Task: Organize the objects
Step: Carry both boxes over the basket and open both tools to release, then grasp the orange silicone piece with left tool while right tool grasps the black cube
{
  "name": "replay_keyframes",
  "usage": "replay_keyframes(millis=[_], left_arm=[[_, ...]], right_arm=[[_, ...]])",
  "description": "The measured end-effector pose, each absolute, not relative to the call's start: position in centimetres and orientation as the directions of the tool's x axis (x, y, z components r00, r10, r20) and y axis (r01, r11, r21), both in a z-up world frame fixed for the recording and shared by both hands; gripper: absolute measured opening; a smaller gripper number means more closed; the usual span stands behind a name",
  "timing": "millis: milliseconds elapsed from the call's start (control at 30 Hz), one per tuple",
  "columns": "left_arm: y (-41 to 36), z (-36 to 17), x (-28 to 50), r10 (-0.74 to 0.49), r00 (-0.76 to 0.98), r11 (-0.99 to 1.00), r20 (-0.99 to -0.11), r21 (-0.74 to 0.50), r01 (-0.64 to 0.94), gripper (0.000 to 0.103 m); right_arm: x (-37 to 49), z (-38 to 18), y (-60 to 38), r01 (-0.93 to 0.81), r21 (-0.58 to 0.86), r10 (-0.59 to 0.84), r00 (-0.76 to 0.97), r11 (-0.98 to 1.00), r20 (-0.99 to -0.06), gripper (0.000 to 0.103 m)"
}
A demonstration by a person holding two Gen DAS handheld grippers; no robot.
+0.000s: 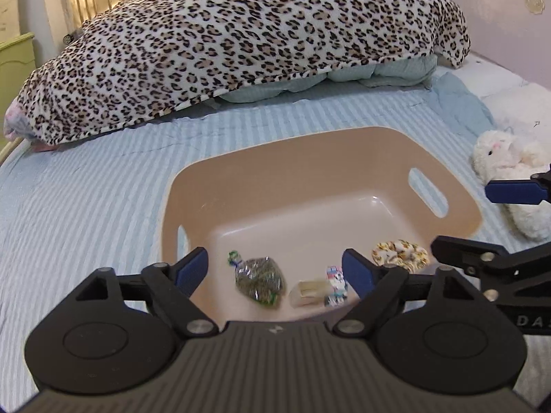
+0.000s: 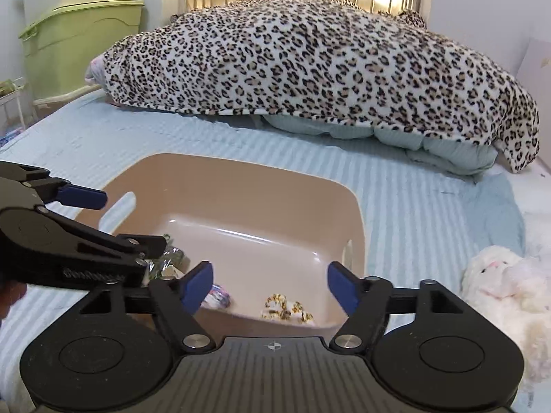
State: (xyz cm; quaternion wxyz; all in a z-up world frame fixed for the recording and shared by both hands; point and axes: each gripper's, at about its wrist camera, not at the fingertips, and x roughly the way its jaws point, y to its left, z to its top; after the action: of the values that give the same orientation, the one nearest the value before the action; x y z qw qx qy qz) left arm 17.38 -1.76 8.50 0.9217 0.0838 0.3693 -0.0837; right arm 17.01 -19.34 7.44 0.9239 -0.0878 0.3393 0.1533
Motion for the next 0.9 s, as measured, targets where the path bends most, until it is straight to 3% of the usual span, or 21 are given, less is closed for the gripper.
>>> replay_keyframes(millis=[167, 400, 767, 900], left_arm=[[-1.0, 9.2, 14.4, -0.085, 0.705, 0.967, -0.704, 0.111, 0.228, 0.09], [0.2, 7.5, 11.7, -0.081, 0.661, 0.965, -0.746, 0.107, 0.239, 0.091], [1.3, 1.2, 12.3, -0.028, 0.584, 0.964, -0.811, 0.133, 0.231, 0.091], [1.8, -0.5, 13.2, -0.06, 0.557, 0.97, -0.828, 0.083, 0.227, 0.091]], right_arm=[[14.3, 8.3, -20.2, -0.367, -0.078, 0.231, 0.721, 0.927, -0.653, 0.091], [11.6, 6.8, -21.0, -0.383, -0.101, 0.21, 0.687, 0.918, -0.696, 0.096], [11.1, 0.3, -20.1, -0.414, -0.11, 0.176, 0.593, 0.904, -0.786, 0.097], [11.9, -1.4, -19.7, -0.414, -0.109, 0.166, 0.575, 0.904, -0.801, 0.097]])
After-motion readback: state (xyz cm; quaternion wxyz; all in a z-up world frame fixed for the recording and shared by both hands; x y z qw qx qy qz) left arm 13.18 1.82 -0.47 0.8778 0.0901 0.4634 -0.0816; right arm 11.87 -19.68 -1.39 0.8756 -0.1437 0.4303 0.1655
